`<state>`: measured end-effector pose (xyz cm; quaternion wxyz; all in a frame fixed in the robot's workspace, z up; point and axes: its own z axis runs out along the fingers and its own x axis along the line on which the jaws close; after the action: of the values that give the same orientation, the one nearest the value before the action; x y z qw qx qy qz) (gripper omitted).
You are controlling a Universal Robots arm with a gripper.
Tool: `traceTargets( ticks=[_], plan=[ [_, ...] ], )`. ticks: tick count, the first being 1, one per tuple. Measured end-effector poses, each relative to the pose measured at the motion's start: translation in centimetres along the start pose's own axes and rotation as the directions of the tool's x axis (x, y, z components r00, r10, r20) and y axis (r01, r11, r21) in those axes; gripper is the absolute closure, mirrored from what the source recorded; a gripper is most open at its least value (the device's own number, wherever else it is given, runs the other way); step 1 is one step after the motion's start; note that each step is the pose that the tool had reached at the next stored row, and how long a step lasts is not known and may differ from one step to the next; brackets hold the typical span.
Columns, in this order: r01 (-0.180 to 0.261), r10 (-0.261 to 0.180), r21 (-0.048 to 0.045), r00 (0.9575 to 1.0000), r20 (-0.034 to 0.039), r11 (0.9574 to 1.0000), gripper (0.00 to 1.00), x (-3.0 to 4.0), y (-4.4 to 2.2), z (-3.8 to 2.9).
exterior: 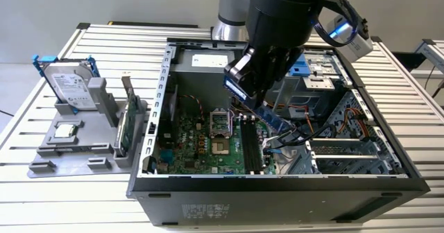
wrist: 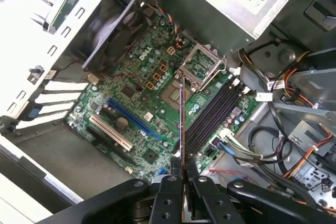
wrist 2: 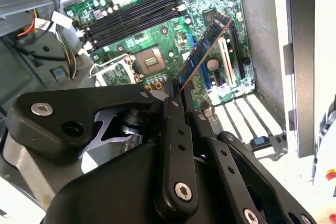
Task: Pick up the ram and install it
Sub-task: 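Insert the ram into the slot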
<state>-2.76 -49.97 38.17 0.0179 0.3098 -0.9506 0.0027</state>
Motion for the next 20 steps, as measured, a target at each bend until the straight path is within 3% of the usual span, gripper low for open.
traceTargets(
  ticks=[10,20],
  plan=[
    [-0.087,0.087,-0.0032,0.9962,0.0004,0.9962,1.0,0.0,0.0,0.0],
    [-0.174,0.174,-0.0063,0.9848,0.0005,0.9847,1.0,0.0,0.0,0.0]
  ],
)
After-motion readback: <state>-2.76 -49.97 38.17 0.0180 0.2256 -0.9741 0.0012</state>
